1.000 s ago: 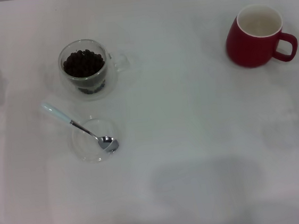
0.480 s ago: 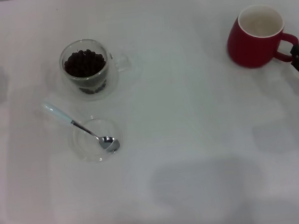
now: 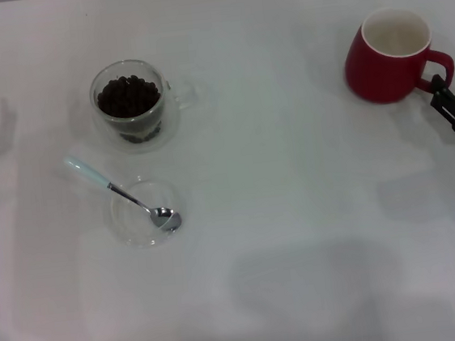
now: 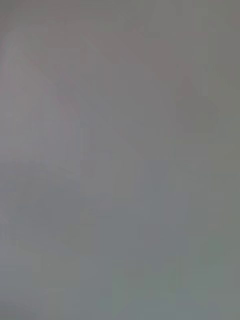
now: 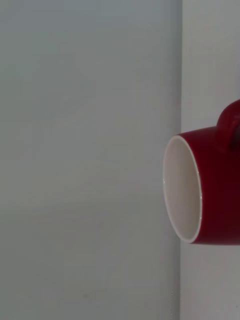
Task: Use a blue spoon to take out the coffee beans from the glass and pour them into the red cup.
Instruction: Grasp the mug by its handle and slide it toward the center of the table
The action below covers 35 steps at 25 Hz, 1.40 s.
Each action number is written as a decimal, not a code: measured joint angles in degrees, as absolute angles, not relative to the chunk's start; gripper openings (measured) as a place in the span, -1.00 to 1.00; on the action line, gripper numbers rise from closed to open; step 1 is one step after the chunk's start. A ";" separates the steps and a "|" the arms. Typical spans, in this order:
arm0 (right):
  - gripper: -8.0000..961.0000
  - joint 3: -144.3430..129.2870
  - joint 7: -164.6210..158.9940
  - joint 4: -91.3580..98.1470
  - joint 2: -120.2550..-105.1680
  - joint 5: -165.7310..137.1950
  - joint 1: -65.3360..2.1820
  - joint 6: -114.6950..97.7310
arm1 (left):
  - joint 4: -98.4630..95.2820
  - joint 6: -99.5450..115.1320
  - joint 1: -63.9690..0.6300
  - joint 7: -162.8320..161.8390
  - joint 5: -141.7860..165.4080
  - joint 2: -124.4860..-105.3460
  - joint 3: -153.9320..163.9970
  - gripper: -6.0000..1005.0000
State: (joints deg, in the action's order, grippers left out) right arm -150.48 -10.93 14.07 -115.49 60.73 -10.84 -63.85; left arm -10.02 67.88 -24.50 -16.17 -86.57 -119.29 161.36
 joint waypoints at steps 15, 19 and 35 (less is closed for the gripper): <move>0.70 -146.64 -10.82 13.07 -115.31 61.25 -13.11 -61.64 | -10.02 67.95 -23.54 -16.17 -87.04 -119.36 161.37 0.74; 0.69 -146.59 -10.80 12.70 -115.27 61.08 -13.39 -61.52 | -10.02 68.40 -23.45 -16.17 -87.40 -119.28 161.37 0.74; 0.25 -146.67 -10.81 12.43 -115.22 60.34 -16.22 -59.41 | -9.96 68.54 -23.20 -16.17 -87.45 -119.36 161.37 0.74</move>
